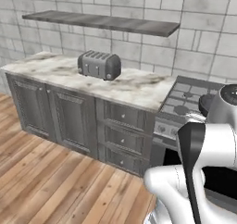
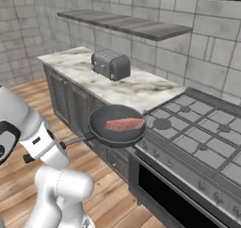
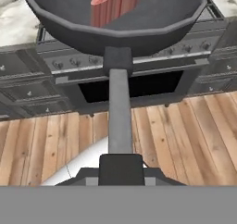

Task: Pick up the pan with the steak in it and place it on the dining table. Then place the steak on the plate.

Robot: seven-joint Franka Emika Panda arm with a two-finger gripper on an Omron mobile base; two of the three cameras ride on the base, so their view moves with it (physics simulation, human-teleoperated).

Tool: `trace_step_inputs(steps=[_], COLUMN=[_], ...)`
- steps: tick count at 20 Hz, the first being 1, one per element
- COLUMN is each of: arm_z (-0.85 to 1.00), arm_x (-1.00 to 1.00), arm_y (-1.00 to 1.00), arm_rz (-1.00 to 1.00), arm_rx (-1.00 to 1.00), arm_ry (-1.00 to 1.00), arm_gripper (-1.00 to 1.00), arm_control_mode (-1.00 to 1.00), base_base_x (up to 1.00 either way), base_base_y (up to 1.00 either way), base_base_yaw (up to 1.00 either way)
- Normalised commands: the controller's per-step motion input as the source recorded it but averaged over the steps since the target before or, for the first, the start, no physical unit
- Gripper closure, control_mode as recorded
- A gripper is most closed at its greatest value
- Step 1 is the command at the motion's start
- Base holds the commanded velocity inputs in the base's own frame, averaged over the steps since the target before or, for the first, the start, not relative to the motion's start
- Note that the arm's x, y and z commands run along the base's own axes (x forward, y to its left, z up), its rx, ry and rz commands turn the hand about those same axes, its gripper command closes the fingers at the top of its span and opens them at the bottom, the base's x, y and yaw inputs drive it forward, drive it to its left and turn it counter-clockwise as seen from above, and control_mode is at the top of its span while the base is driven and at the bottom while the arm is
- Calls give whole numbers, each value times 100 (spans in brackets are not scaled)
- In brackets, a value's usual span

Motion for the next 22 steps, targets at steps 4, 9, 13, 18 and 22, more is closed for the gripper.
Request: trace_step_inputs(steps=[4, 9, 13, 18, 22], arm_z=[0, 0, 0, 0, 0], arm_x=[0, 0, 0, 0, 0], arm_y=[0, 0, 0, 0, 0], arm_rz=[0, 0, 0, 0, 0], arm_rx=[0, 0, 0, 0, 0], arm_ry=[0, 0, 0, 0, 0], arm_gripper=[100, 100, 100, 100, 100], arm_control_mode=[100, 100, 100, 100, 100], base_base_x=[-8, -8, -8, -8, -7], base_base_y=[0, 0, 0, 0, 0], base_base_yaw=[50, 50, 50, 50, 50])
